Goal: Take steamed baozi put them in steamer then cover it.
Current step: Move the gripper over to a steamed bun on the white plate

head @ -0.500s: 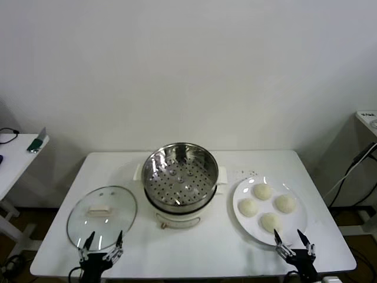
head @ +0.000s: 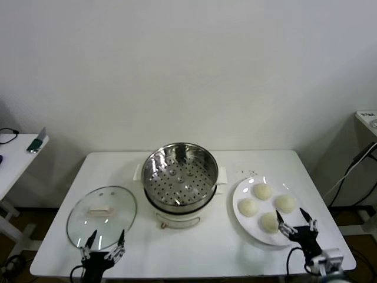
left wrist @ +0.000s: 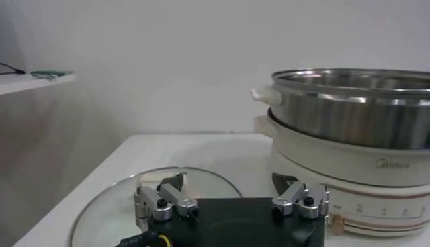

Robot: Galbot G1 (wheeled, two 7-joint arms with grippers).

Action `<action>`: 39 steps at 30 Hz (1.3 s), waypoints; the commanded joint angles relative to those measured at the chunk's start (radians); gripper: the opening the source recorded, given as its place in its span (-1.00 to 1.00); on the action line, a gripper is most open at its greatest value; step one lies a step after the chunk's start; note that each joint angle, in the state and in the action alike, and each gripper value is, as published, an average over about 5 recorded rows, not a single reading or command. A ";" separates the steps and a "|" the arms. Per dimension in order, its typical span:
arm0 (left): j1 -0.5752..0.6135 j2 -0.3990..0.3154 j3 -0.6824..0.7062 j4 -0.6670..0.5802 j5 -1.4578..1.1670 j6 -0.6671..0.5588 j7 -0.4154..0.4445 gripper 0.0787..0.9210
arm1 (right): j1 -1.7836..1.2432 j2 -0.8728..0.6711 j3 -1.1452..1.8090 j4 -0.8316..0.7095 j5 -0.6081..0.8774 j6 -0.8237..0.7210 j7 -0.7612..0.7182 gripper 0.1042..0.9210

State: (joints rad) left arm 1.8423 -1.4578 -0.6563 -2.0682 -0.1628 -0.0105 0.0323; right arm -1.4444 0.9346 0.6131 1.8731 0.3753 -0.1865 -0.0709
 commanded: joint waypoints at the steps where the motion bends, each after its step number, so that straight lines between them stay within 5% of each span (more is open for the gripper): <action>1: 0.004 0.002 0.006 -0.001 -0.001 -0.010 -0.001 0.77 | 0.381 -0.362 -0.183 -0.130 -0.067 -0.173 -0.231 0.76; 8: 0.008 0.000 0.015 0.003 0.007 -0.022 -0.001 0.77 | 0.802 -0.602 -0.656 -0.307 -0.254 -0.076 -0.642 0.76; 17: 0.004 -0.007 0.023 0.021 0.033 -0.033 0.001 0.77 | 1.477 -0.597 -1.396 -0.471 -0.292 0.055 -0.988 0.76; 24: 0.001 -0.016 0.025 0.017 0.044 -0.032 0.003 0.77 | 1.792 -0.448 -1.757 -0.592 -0.229 0.007 -1.012 0.76; 39: 0.000 -0.013 0.008 0.011 0.032 -0.031 0.004 0.77 | 1.759 -0.193 -1.808 -0.781 -0.195 -0.051 -0.968 0.76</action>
State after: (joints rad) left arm 1.8448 -1.4703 -0.6462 -2.0585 -0.1311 -0.0417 0.0359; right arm 0.2053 0.6259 -1.0588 1.2087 0.1720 -0.2233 -0.9991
